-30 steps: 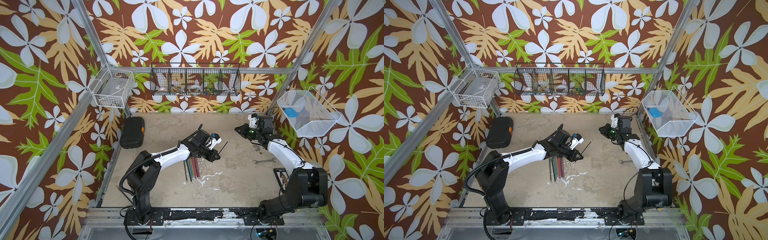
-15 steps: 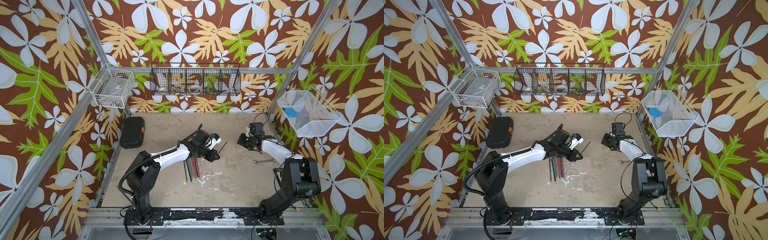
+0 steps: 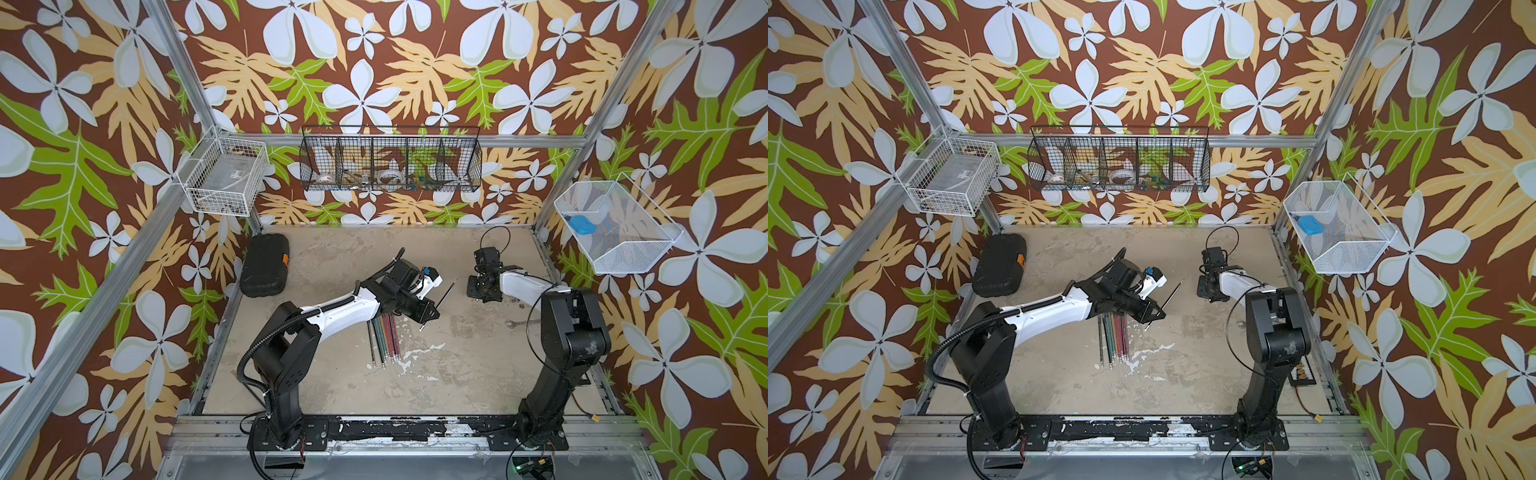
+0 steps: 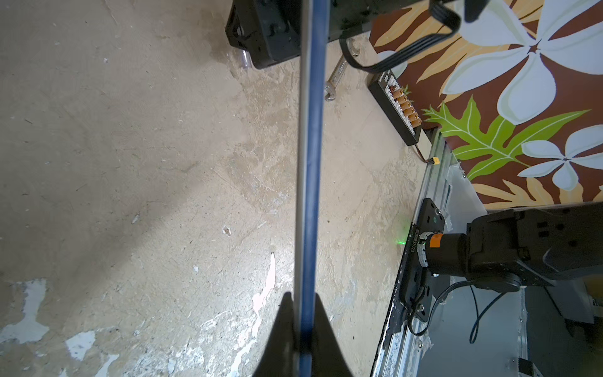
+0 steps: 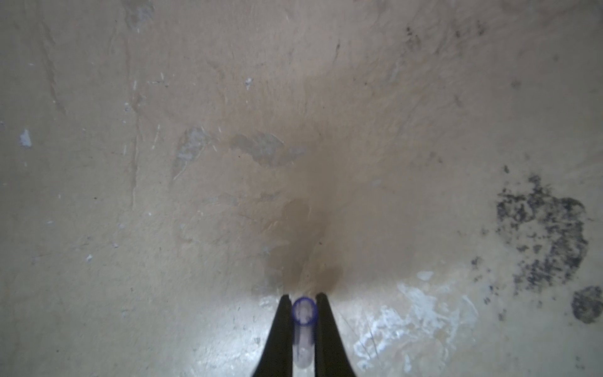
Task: Remove the protective cover of the pencils
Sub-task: Place the protective sleeve at the center of the board.
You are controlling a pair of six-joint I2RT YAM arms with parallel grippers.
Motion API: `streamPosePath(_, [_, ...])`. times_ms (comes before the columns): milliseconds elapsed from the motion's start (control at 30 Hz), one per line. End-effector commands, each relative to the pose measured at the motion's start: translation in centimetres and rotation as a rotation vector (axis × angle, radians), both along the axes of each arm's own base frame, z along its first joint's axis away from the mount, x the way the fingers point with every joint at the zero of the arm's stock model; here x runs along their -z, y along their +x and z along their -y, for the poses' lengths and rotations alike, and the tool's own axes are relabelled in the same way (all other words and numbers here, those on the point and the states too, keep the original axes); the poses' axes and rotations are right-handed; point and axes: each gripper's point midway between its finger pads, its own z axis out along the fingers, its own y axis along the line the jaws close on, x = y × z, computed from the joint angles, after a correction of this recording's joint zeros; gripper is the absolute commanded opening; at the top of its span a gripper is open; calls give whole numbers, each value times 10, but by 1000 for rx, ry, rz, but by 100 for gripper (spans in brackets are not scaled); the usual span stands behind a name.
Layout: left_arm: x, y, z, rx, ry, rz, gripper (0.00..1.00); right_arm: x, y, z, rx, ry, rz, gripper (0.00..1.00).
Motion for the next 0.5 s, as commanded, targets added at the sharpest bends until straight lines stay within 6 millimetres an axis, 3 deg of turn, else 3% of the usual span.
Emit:
streamPosePath(0, [-4,1,2,6,-6,13,0,2,3,2,-13,-26,-5,5])
streamPosePath(167, [-3,2,1,5,0,15,0,8,3,0,-24,-16,-19,11])
streamPosePath(333, [-4,2,1,8,-2,14,0,12,1,-4,-34,3,-25,29])
streamPosePath(467, [-4,2,1,8,-2,15,0,11,1,-8,-42,23,-24,34])
